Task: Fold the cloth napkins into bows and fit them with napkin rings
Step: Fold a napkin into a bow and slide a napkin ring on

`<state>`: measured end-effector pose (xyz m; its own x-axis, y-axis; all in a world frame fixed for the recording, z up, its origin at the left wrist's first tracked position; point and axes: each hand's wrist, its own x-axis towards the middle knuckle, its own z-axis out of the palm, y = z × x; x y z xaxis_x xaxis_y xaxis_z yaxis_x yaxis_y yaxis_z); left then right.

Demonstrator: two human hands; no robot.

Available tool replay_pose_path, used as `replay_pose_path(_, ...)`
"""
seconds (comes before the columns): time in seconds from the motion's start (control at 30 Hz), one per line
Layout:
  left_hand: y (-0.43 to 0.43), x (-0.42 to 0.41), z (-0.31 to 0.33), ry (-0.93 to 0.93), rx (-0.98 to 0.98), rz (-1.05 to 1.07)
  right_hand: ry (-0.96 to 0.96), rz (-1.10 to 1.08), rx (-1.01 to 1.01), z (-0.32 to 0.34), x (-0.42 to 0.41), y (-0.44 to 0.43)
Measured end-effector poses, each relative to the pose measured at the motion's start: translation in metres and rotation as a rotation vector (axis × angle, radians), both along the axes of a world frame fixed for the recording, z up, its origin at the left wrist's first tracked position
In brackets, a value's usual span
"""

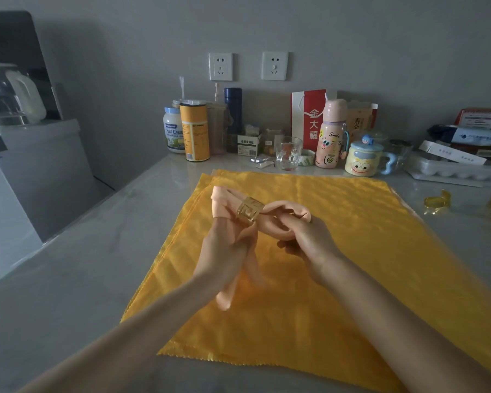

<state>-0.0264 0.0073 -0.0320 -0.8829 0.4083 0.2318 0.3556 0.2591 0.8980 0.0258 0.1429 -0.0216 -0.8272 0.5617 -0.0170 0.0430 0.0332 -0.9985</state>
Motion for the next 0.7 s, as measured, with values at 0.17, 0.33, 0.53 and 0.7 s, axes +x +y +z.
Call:
replay_pose_path(0.17,-0.012,-0.008,-0.001,0.221,-0.264,-0.081,-0.091,-0.037,-0.050,0.003,-0.001,0.009)
replay_pose_path(0.33,-0.016,-0.011,-0.007,0.490,-0.407,-0.024,-0.190,0.232,0.079,0.003,0.001,0.022)
replay_pose_path(0.53,-0.022,-0.020,-0.005,0.440,-0.344,-0.119,-0.302,0.488,0.209,0.023,0.015,0.046)
replay_pose_path(0.7,-0.018,-0.009,0.002,0.386,-0.161,-0.325,-0.358,0.596,0.101,0.032,0.022,0.062)
